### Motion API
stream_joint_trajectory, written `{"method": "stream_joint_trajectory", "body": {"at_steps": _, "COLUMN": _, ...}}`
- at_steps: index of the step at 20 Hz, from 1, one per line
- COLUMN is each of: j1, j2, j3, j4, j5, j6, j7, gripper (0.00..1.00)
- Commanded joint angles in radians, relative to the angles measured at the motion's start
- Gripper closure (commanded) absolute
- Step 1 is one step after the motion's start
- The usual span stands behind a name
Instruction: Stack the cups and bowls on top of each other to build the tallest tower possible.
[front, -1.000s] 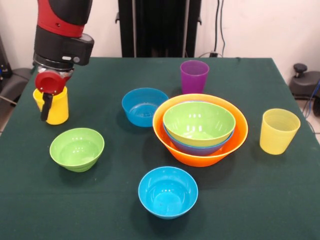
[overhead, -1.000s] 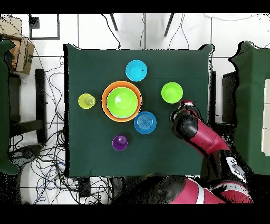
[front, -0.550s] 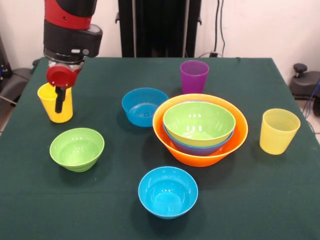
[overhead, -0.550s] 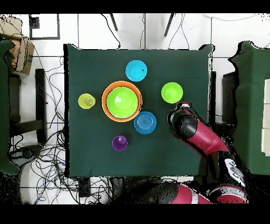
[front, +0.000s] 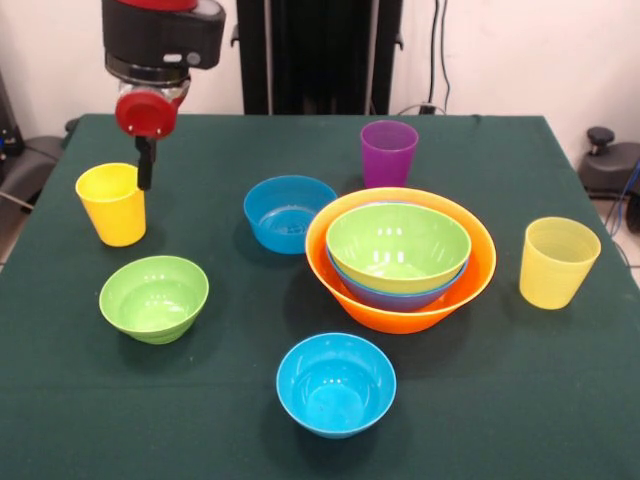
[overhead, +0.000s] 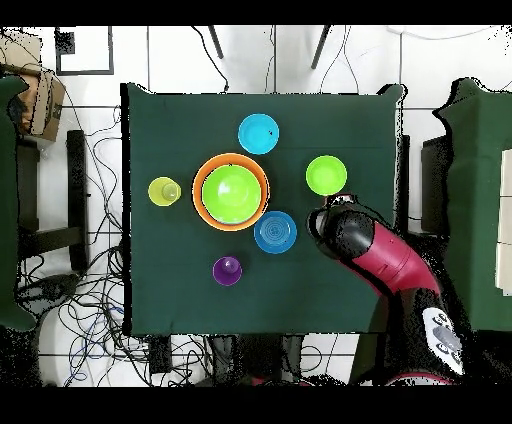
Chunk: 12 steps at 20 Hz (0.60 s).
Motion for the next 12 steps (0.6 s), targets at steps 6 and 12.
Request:
{"method": "stream_joint_trajectory", "body": {"at_steps": 6, "j1": 0.022, "j2": 0.011, "j3": 0.032, "j4": -0.008, "j5": 0.003, "j6": 0.046, "j7": 0.071, "gripper": 0.0}}
{"method": "stream_joint_trajectory", "body": {"at_steps": 12, "j1": -0.012, "j2": 0.091, "j3": 0.063, "j4": -0.055, "j5": -0.13, "j6": -0.093, "j7": -0.064, "gripper": 0.0}}
